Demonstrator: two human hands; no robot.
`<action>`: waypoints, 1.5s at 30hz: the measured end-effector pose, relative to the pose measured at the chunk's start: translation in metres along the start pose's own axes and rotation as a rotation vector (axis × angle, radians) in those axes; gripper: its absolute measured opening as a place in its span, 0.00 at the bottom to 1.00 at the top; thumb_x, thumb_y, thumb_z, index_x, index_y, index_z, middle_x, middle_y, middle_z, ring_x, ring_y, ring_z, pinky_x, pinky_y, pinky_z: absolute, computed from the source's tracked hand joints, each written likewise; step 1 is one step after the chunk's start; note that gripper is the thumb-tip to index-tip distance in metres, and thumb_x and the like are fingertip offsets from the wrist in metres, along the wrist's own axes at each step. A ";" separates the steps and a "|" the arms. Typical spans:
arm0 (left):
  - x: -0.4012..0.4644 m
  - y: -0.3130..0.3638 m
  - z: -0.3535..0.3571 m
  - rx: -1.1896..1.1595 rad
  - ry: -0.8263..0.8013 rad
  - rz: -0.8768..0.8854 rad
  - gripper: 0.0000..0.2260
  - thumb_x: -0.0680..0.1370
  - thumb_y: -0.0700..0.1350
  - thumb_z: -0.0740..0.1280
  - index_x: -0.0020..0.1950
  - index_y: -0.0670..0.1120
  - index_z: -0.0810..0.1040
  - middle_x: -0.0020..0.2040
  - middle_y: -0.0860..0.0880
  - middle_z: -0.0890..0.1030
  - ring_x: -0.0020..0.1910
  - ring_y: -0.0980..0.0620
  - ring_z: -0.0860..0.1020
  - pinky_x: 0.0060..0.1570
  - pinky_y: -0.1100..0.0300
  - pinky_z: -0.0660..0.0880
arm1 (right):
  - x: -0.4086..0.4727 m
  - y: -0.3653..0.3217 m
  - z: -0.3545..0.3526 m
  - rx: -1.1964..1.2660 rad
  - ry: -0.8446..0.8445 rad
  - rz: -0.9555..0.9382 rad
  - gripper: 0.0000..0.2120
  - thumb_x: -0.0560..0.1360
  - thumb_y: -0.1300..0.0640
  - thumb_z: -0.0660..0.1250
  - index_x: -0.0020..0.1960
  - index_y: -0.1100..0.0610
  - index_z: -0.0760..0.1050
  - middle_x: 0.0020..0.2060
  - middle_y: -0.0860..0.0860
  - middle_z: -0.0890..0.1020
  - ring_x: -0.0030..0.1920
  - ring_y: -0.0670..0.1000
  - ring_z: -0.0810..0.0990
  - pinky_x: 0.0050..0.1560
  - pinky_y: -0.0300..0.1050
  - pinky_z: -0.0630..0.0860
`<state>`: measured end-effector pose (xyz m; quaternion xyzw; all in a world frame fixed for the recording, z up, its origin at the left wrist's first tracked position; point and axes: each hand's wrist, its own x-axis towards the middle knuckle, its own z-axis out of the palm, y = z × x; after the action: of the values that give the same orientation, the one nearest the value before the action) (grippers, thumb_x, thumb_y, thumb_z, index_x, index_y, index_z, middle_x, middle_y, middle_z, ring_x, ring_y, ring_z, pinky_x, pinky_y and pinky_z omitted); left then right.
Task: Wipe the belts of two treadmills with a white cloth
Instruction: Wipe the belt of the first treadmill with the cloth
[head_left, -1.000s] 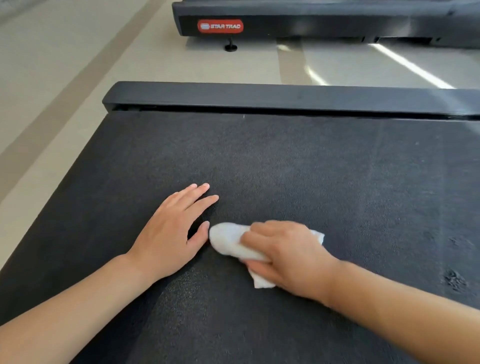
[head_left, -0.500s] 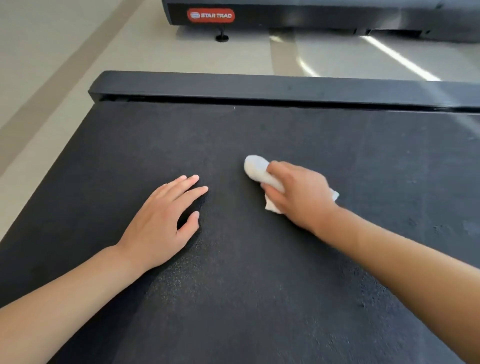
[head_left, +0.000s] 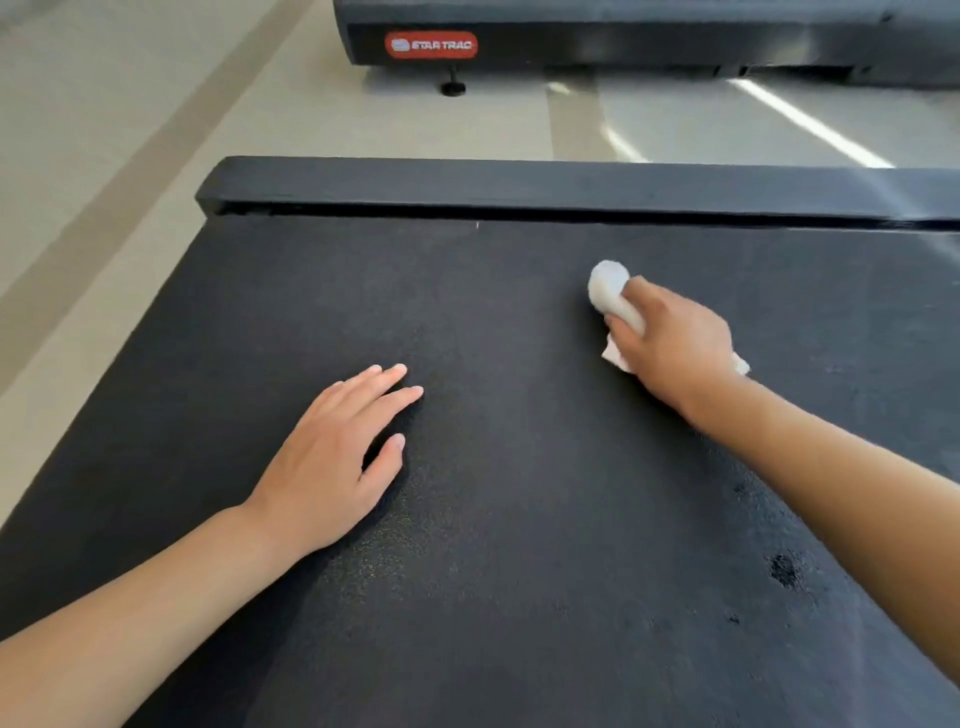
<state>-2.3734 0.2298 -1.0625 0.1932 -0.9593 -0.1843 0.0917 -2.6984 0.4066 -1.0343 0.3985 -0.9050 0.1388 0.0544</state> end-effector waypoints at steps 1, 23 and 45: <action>0.000 0.000 0.000 -0.002 -0.003 -0.001 0.25 0.83 0.55 0.55 0.80 0.53 0.71 0.82 0.56 0.65 0.83 0.56 0.58 0.82 0.50 0.57 | -0.023 -0.018 0.001 0.060 -0.045 -0.075 0.08 0.79 0.46 0.64 0.50 0.50 0.70 0.45 0.49 0.79 0.46 0.59 0.80 0.44 0.52 0.76; 0.001 0.003 -0.009 -0.174 0.076 -0.086 0.20 0.82 0.53 0.62 0.74 0.56 0.77 0.78 0.62 0.70 0.79 0.65 0.62 0.77 0.68 0.55 | -0.109 -0.080 0.001 0.260 -0.179 -0.669 0.10 0.77 0.45 0.63 0.48 0.51 0.71 0.42 0.47 0.76 0.41 0.54 0.77 0.38 0.49 0.73; 0.002 -0.003 -0.008 0.002 0.003 -0.050 0.25 0.82 0.54 0.57 0.78 0.49 0.72 0.81 0.53 0.67 0.82 0.54 0.60 0.80 0.59 0.53 | -0.192 -0.115 -0.003 0.195 -0.445 -1.122 0.03 0.82 0.51 0.57 0.51 0.47 0.63 0.40 0.46 0.72 0.36 0.51 0.70 0.35 0.45 0.65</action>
<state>-2.3718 0.2242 -1.0557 0.2175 -0.9543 -0.1851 0.0882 -2.4839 0.4683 -1.0477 0.8370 -0.5298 0.0844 -0.1078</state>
